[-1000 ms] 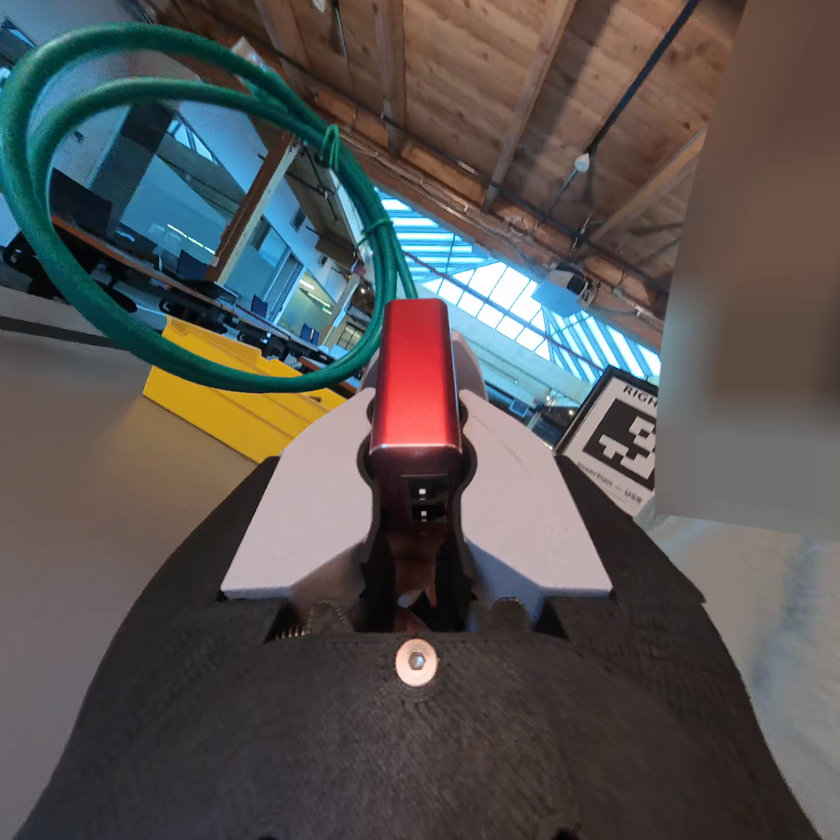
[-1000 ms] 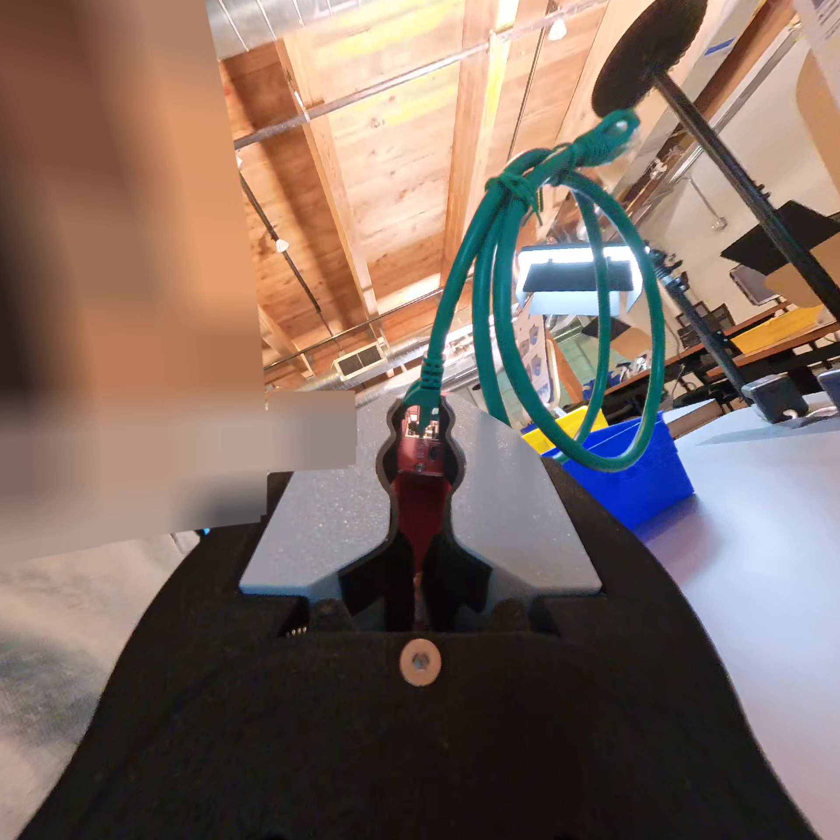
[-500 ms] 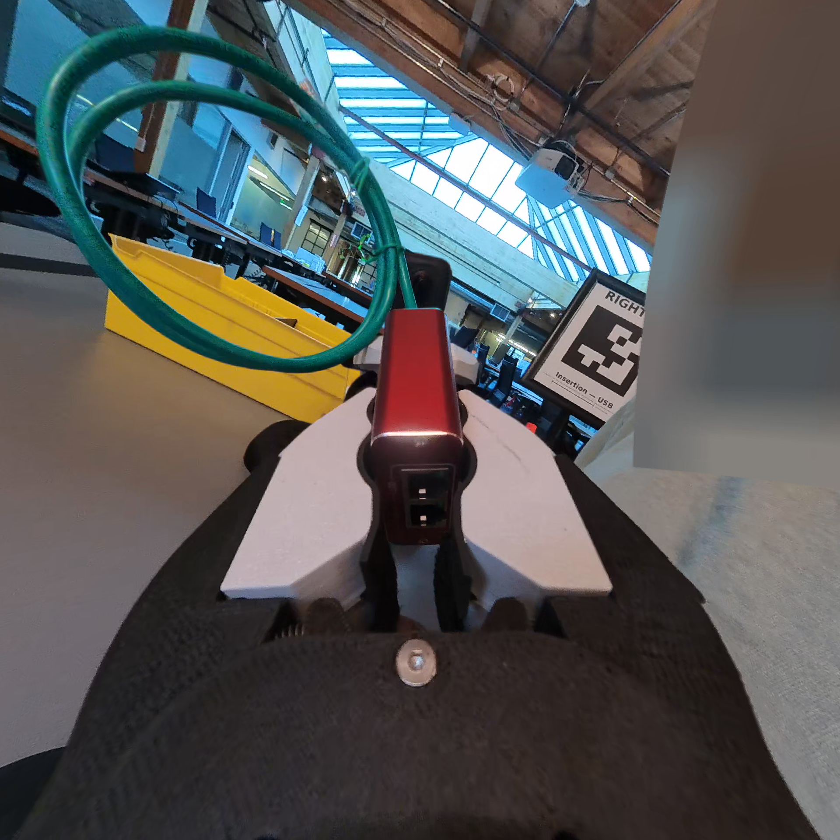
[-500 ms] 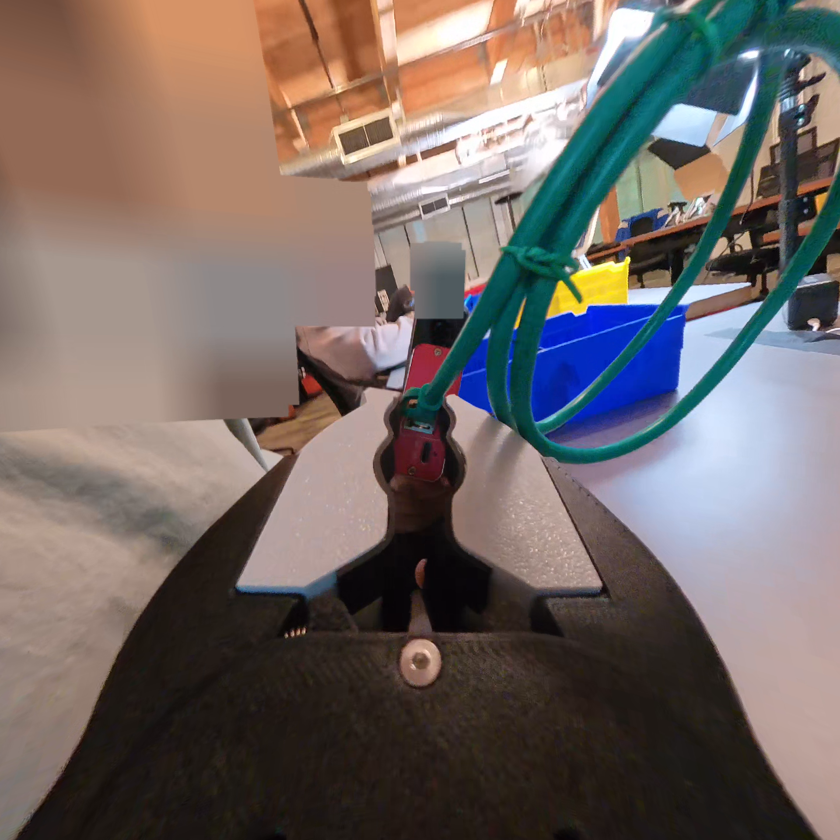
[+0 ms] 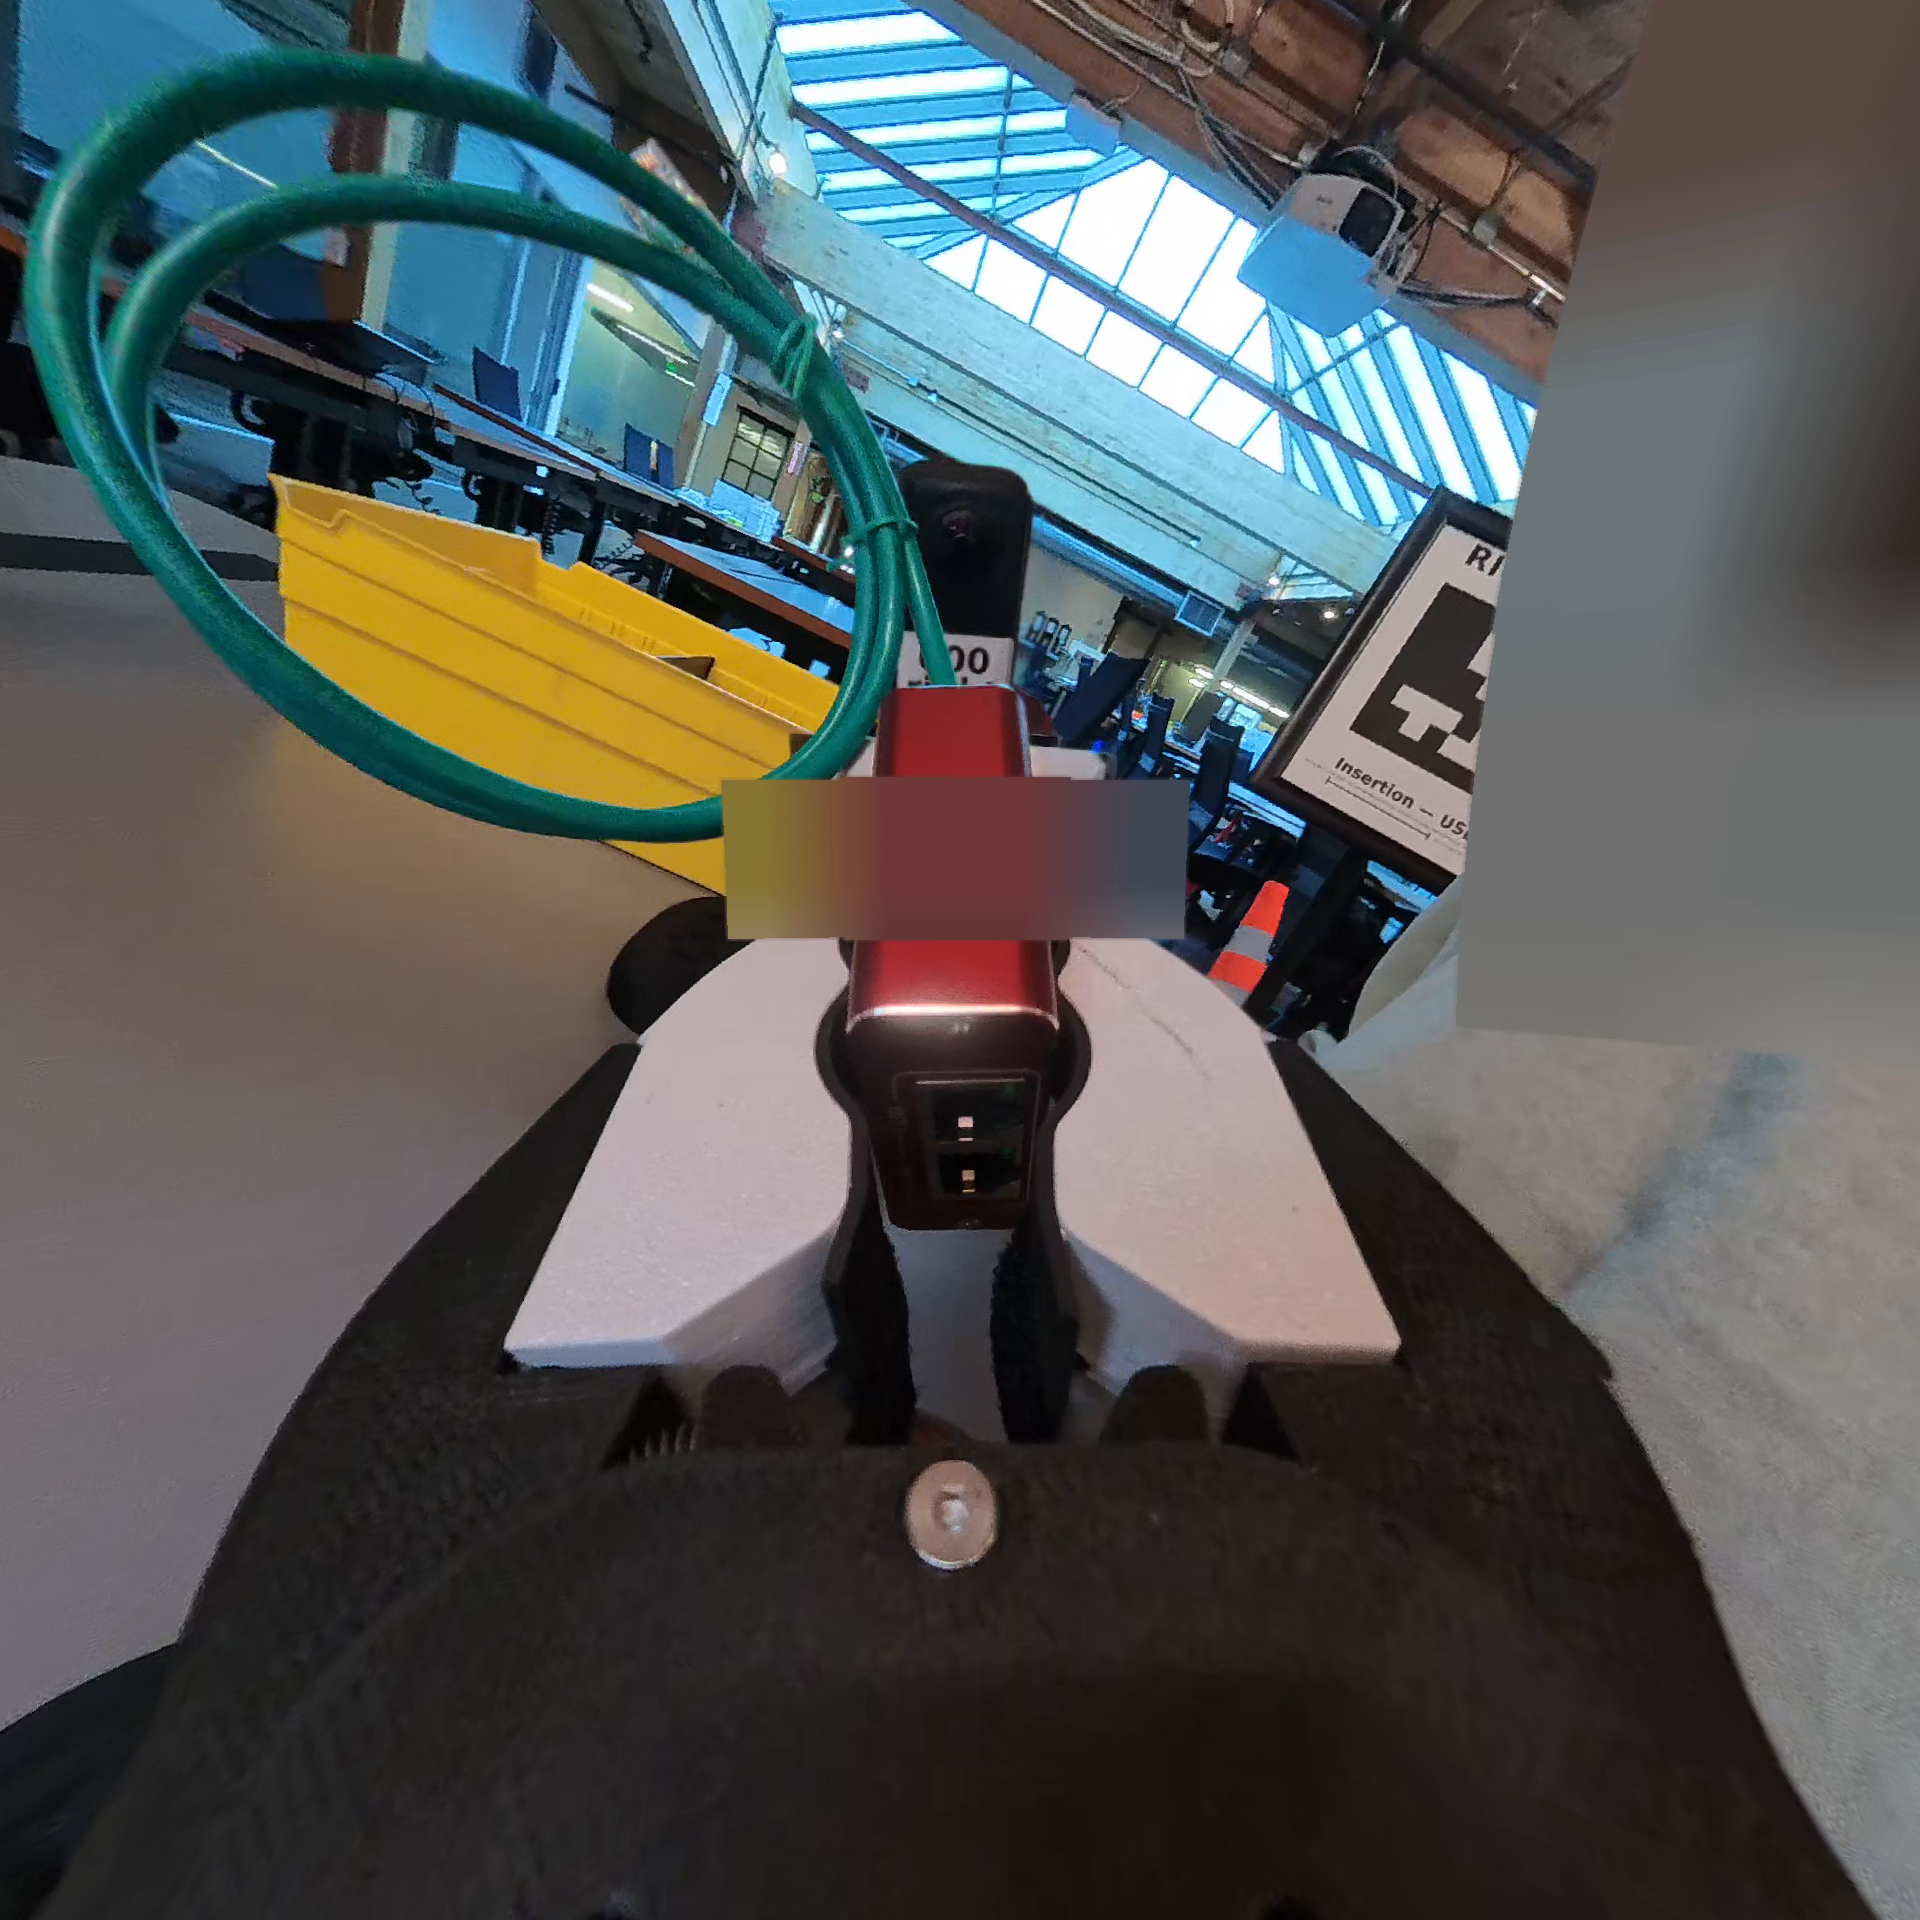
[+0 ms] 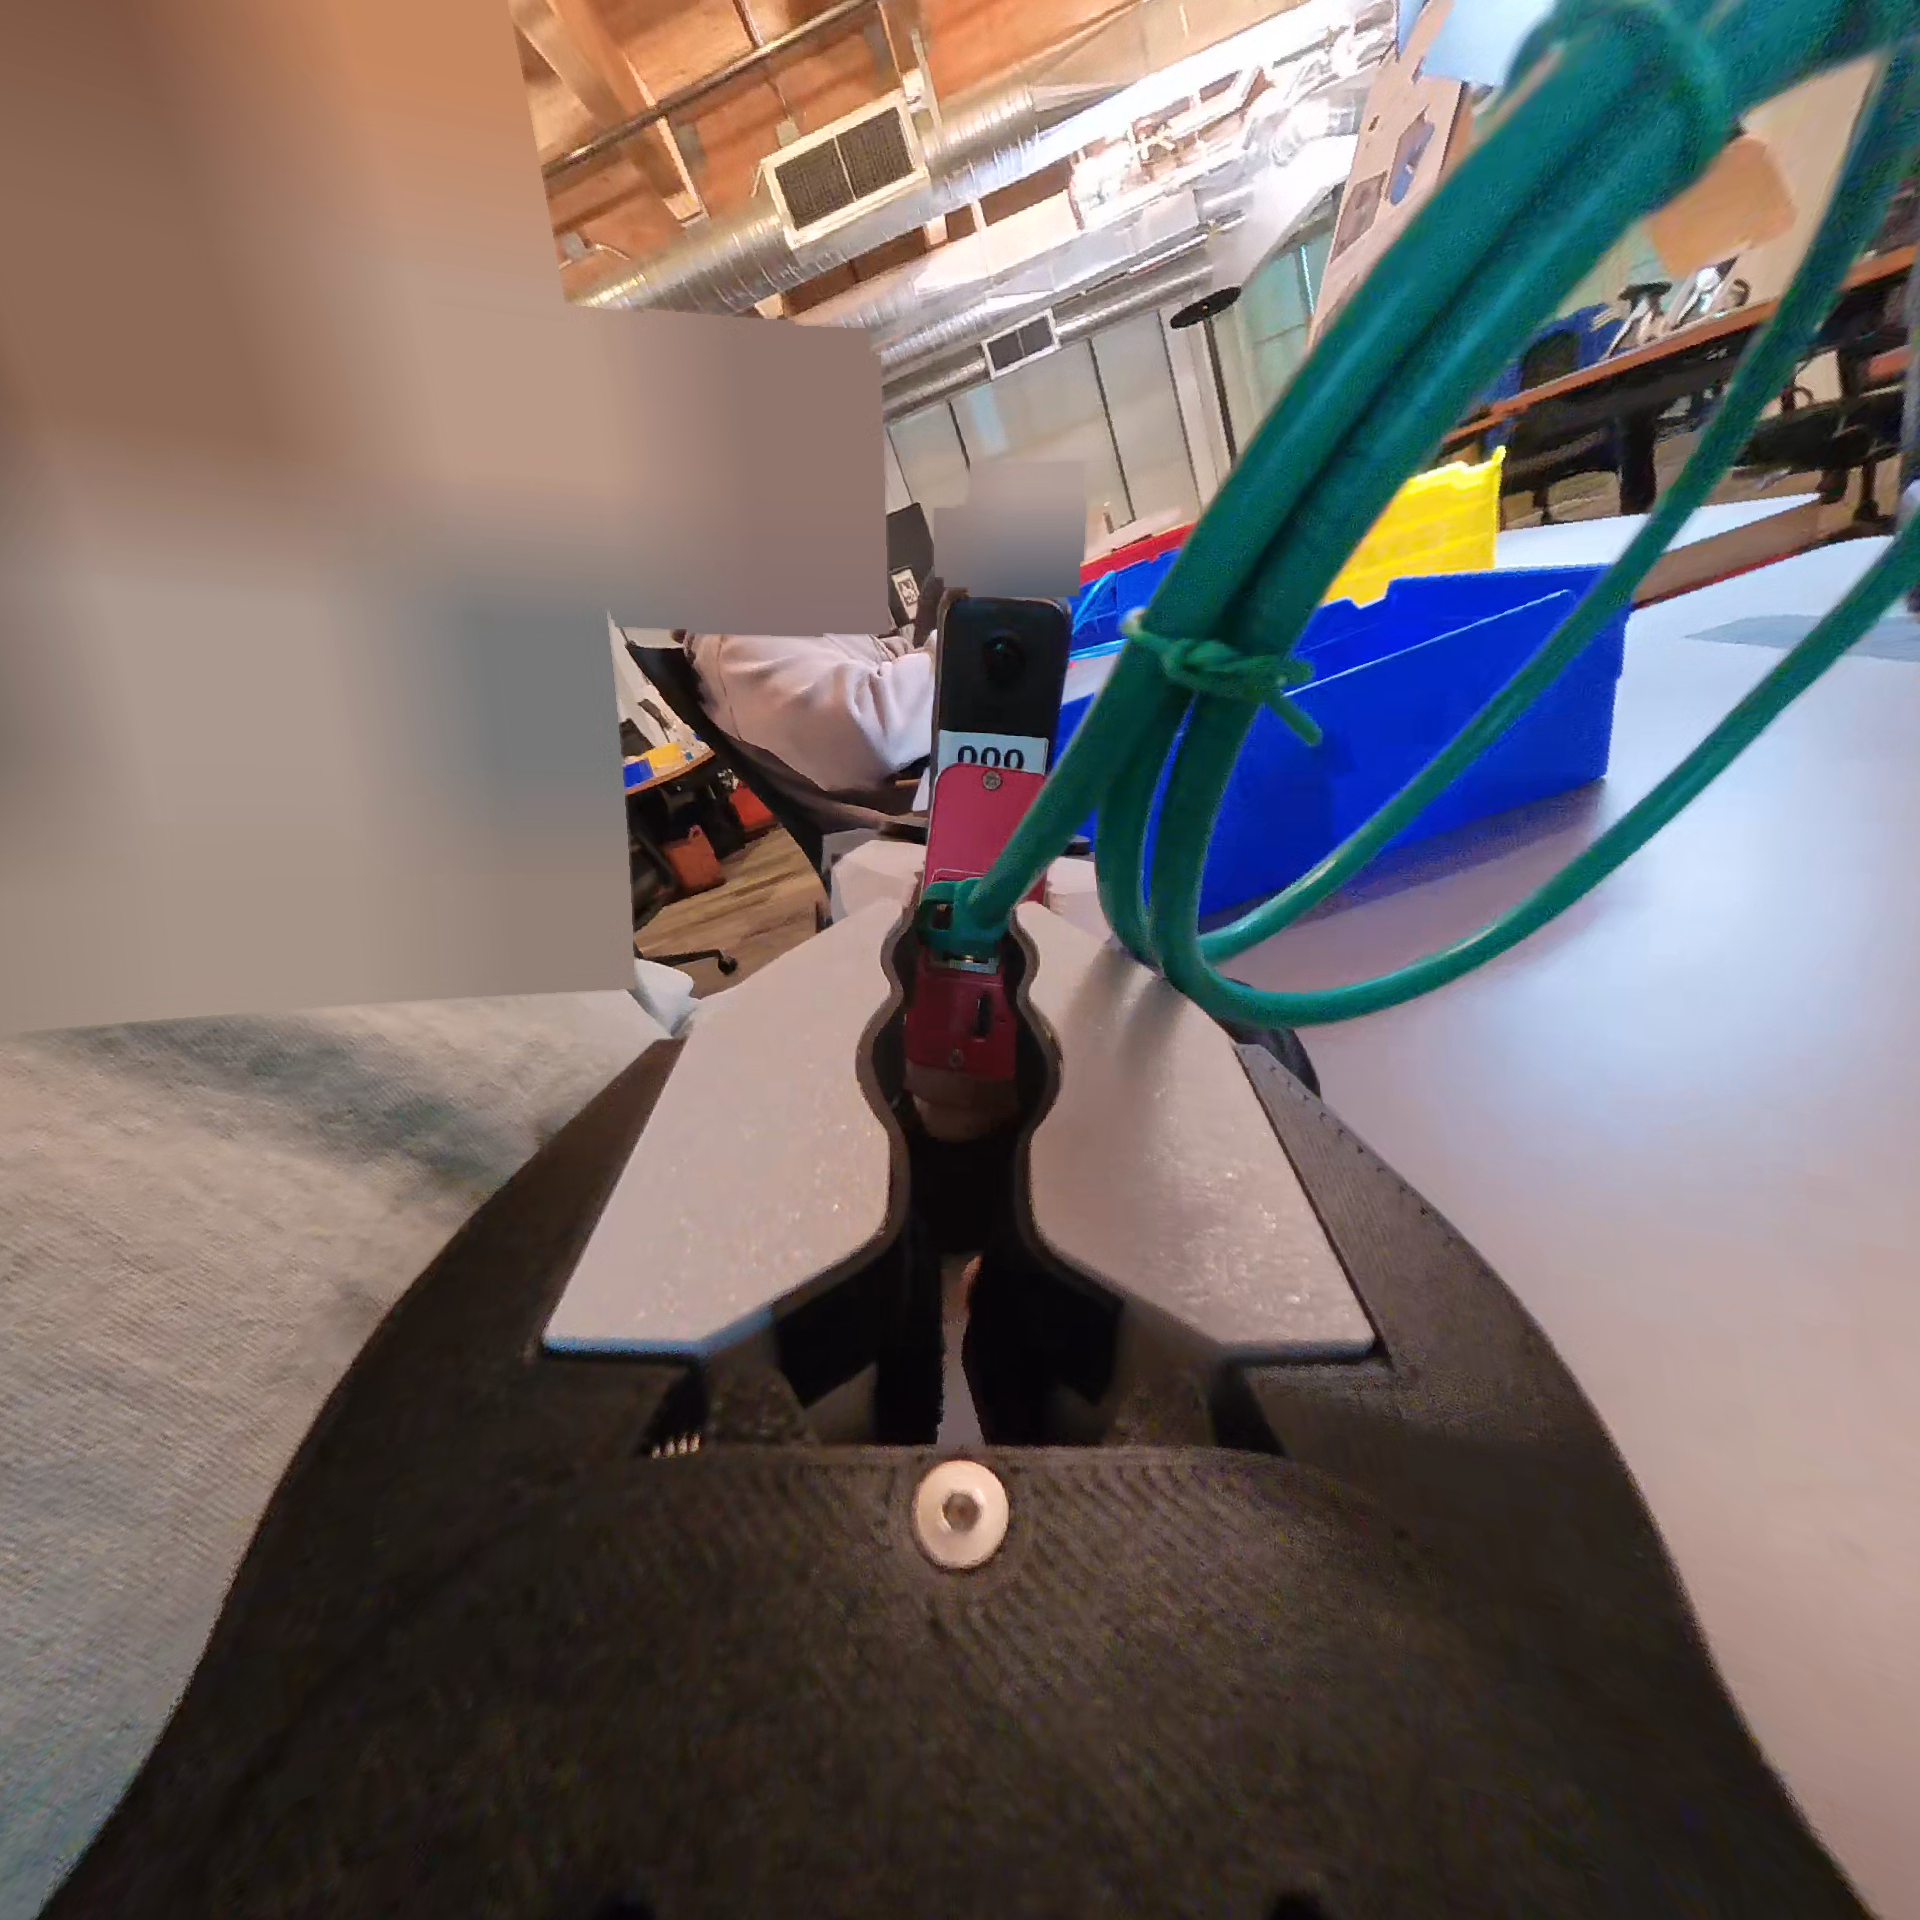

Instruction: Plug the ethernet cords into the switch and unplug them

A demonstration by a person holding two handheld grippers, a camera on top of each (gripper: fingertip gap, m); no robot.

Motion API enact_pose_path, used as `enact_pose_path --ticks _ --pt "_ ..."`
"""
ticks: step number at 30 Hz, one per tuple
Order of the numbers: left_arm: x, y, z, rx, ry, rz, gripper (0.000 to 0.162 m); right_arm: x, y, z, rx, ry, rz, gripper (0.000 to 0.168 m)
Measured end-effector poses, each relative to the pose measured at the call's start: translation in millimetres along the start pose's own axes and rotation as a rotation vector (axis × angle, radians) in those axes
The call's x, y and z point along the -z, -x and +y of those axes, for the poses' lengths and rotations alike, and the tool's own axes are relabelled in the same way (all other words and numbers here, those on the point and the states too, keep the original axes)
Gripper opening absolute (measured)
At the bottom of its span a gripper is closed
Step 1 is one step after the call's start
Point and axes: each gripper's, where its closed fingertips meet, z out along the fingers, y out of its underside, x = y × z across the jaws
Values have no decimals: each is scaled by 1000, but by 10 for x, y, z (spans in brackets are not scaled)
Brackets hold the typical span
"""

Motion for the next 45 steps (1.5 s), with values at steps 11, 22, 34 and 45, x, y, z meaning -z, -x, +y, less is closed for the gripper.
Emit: enact_pose_path --ticks 11,22,34,45 --pt "17 125 5 -154 -6 -151 28 7 -139 20 301 34 217 16" --pt "25 -25 -117 -59 -116 24 28 -85 14 -145 390 -98 232 14" --pt "234 -66 -276 107 -256 156 28 1044 -37 -870 497 -321 500 13" --pt "142 -54 -187 64 -188 117 28 3411 -203 -731 513 424 1798 13"
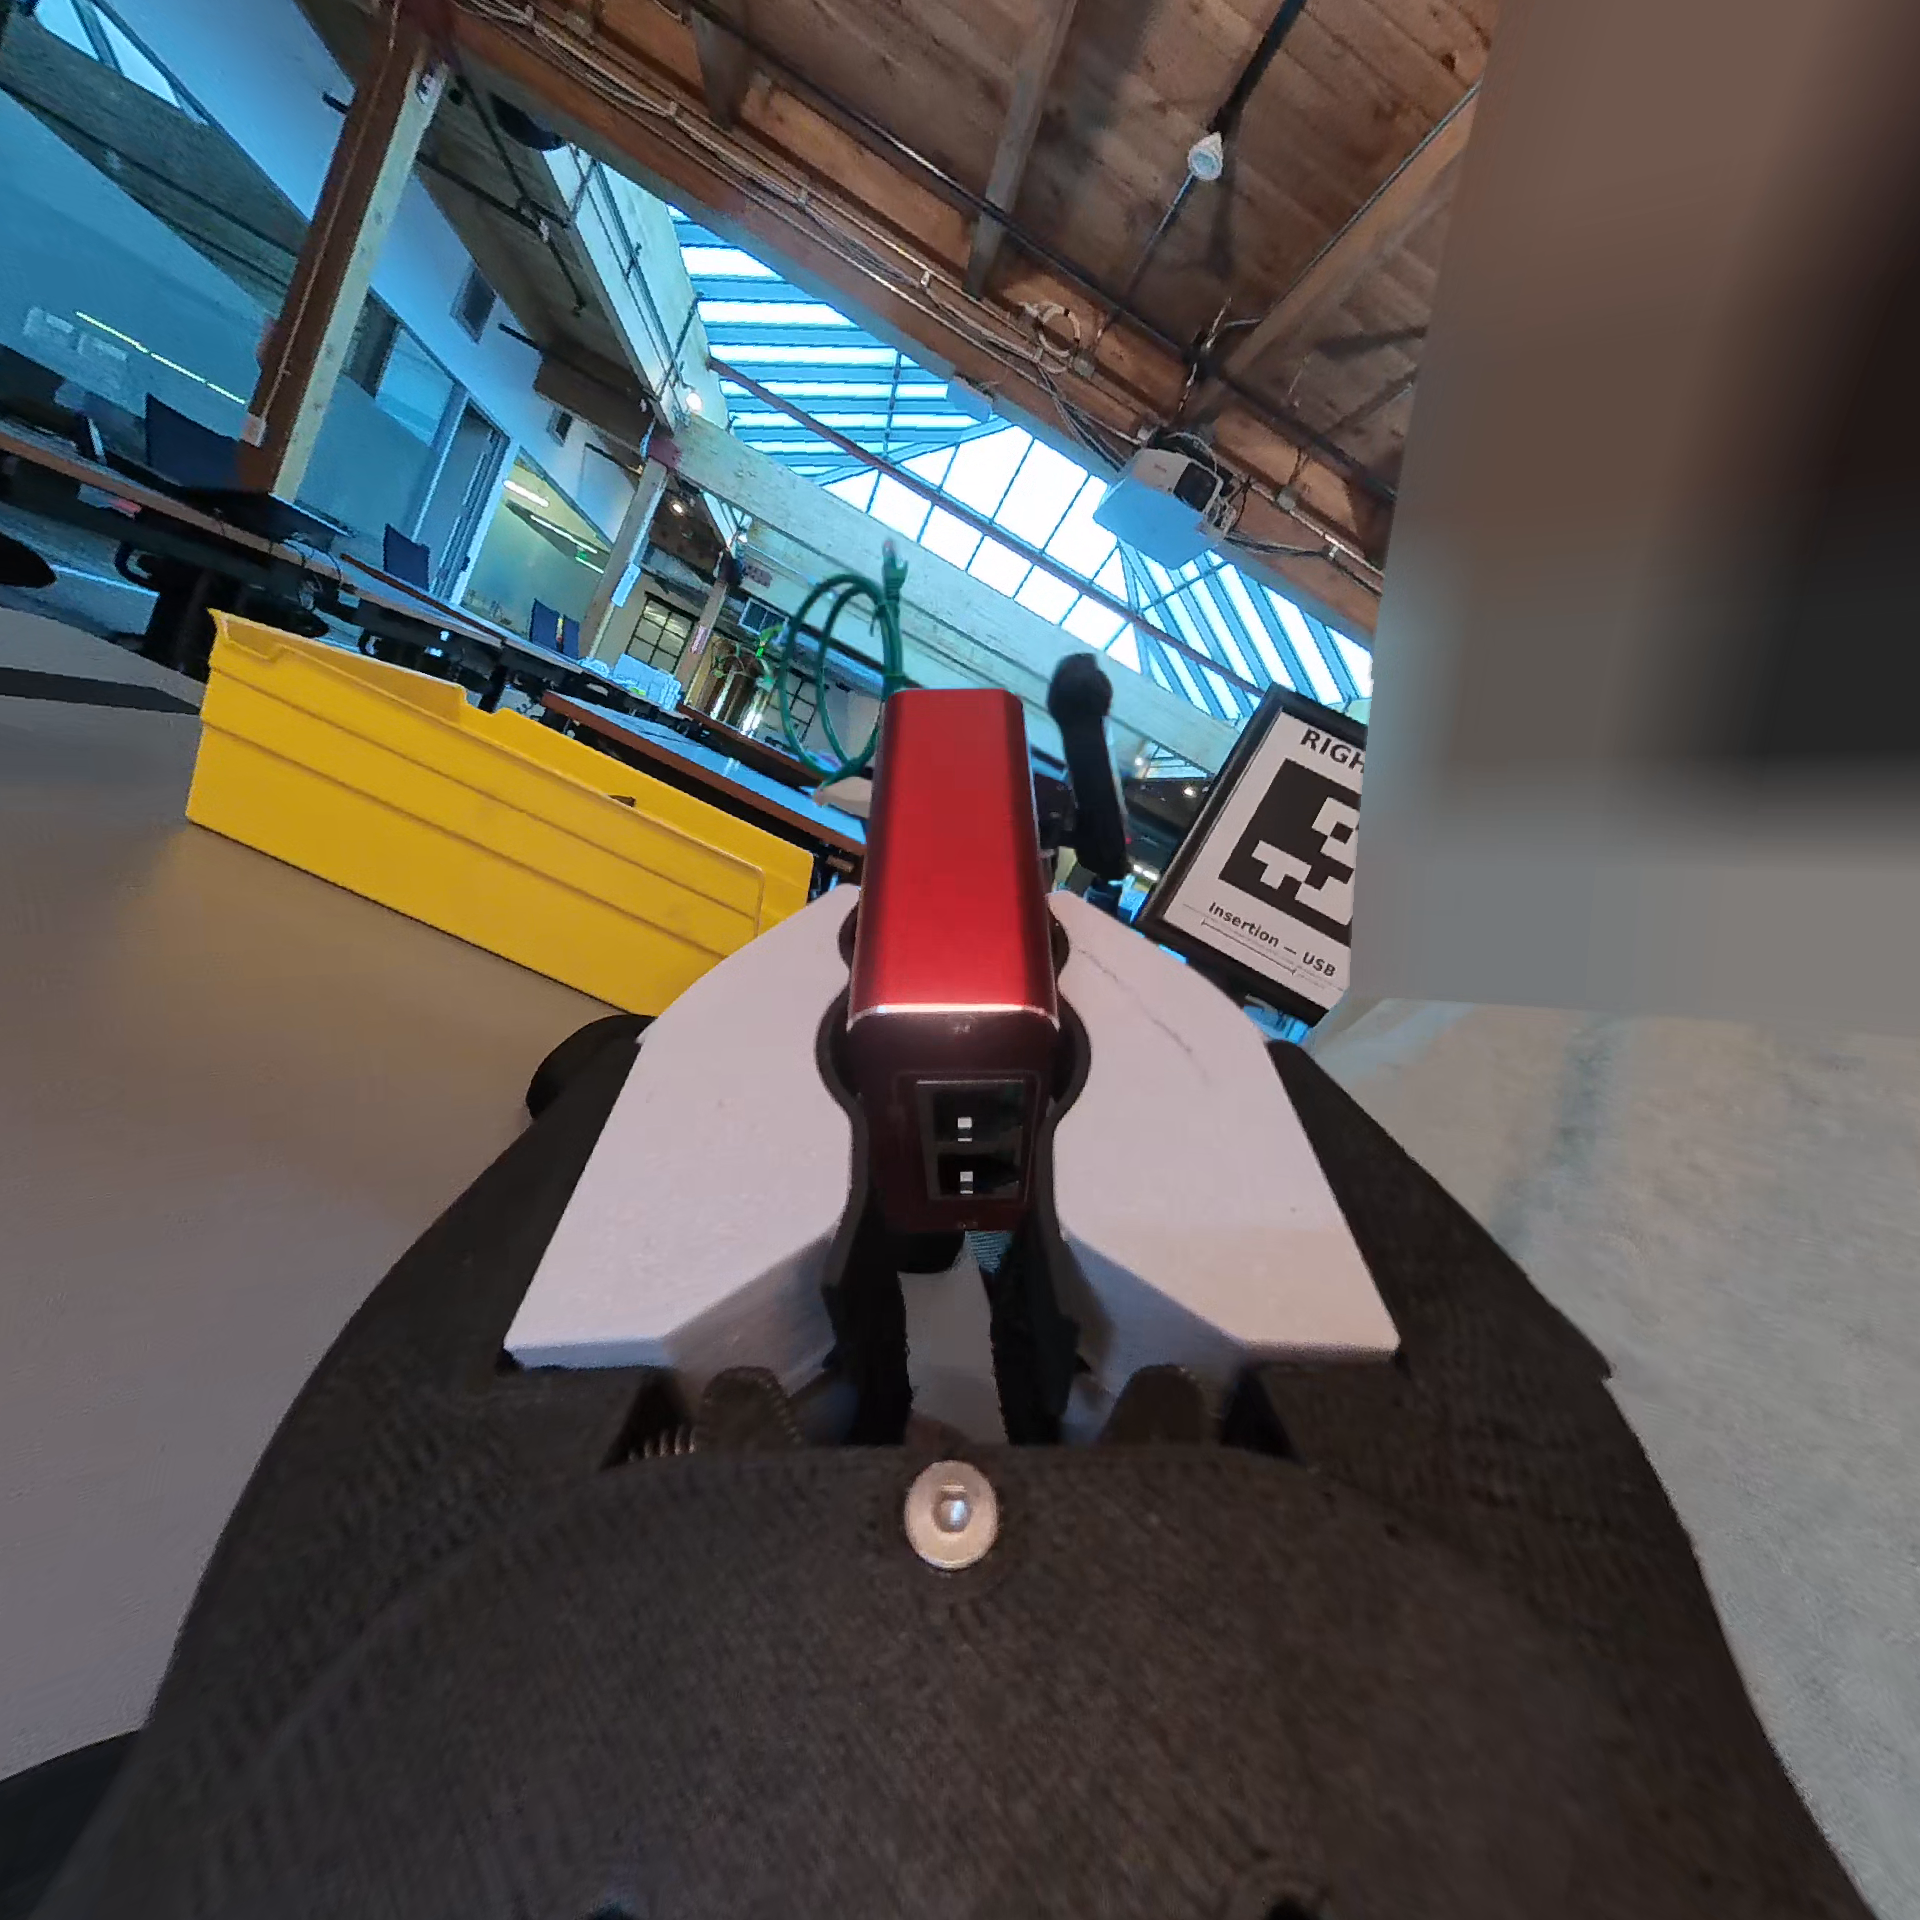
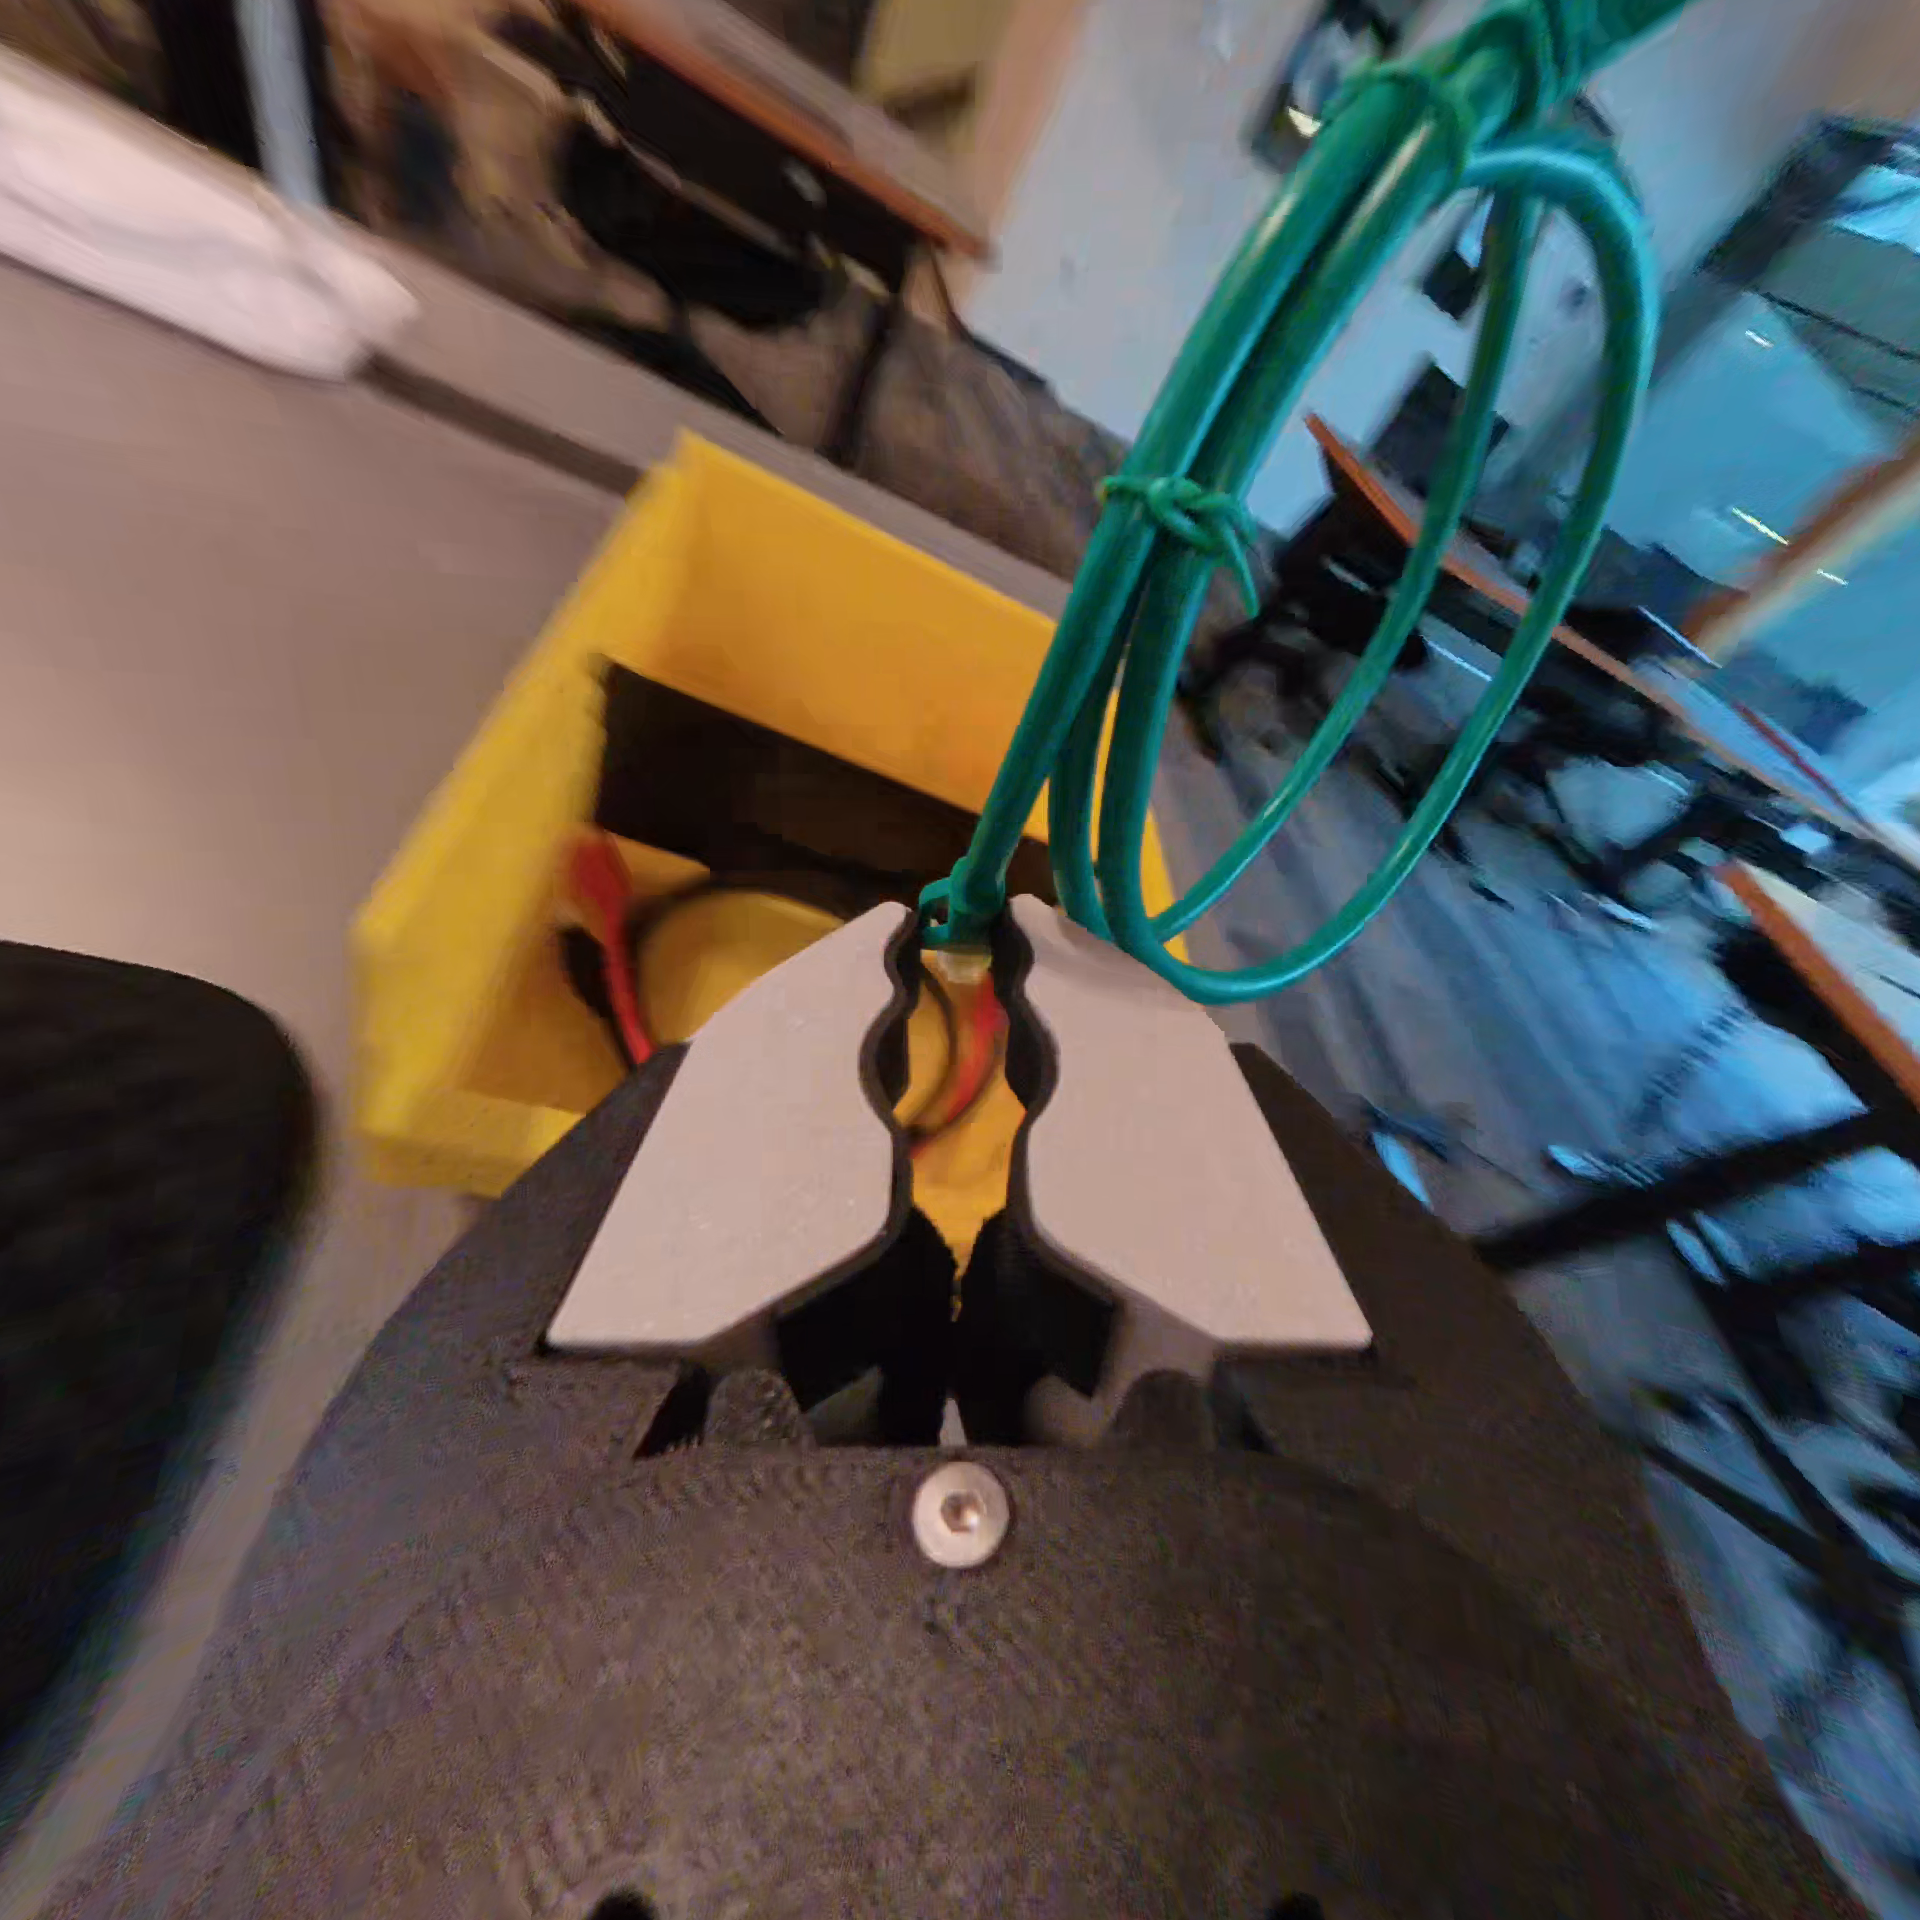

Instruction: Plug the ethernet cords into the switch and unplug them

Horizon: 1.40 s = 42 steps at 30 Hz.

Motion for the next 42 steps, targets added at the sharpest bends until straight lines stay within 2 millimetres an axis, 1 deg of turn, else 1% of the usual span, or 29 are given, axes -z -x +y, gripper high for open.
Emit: enact_pose_path --ticks 2,3,5,8,10,12,13,14,15,16,18,20,22,23,25,27,30,31,32,34,36,38,39,42 --pt "-22 -7 43 -19 28 -6 28 -73 -91 209 65 112 79 14" --pt "-32 -12 62 -27 40 -6 28 -114 -97 288 89 155 99 14" --pt "-39 -16 75 -31 49 -5 28 -207 -43 395 102 208 96 14" --pt "-28 -2 55 -18 35 -9 28 -355 113 526 104 262 45 13" --pt "-25 6 50 -12 32 -10 28 -444 240 605 137 298 -12 14" --pt "-27 7 53 -11 34 -11 28 -518 489 705 101 349 -180 14" --pt "-27 5 54 -12 35 -10 28 -534 614 724 49 359 -270 24" --pt "-28 4 55 -12 36 -9 28 -535 698 702 -12 349 -340 36" --pt "-27 3 56 -13 37 -9 28 -523 751 637 -71 315 -394 46" --pt "-27 4 56 -13 36 -9 28 -501 767 545 -124 267 -430 51" --pt "-28 5 57 -12 37 -9 28 -449 699 370 -187 182 -442 46" --pt "-32 6 62 -11 42 -9 28 -433 584 240 -179 129 -399 38" --pt "-36 3 70 -12 47 -9 28 -453 611 150 -101 90 -414 36" --pt "-37 3 72 -13 49 -9 28 -491 649 143 -73 96 -427 35" --pt "-37 1 75 -15 51 -9 28 -623 732 182 -48 138 -456 35" --pt "-37 2 76 -12 51 -9 28 -799 805 247 -68 185 -483 34" --pt "-38 8 76 -8 52 -10 28 -954 1058 392 -168 329 -632 37" --pt "-38 9 77 -6 52 -10 28 -1010 1083 448 -160 358 -636 23" --pt "-38 12 77 -4 53 -11 28 -1055 1072 479 -126 359 -615 17" --pt "-37 14 76 -2 52 -11 28 -1032 995 462 -25 332 -561 15" --pt "-37 16 76 3 51 -10 28 -926 853 425 94 329 -489 15" --pt "-39 17 80 5 55 -9 28 -814 742 425 154 368 -453 15" --pt "-41 15 85 4 58 -9 28 -772 735 448 152 399 -467 15" --pt "-46 4 95 -5 66 -8 28 -729 885 565 79 474 -599 16"
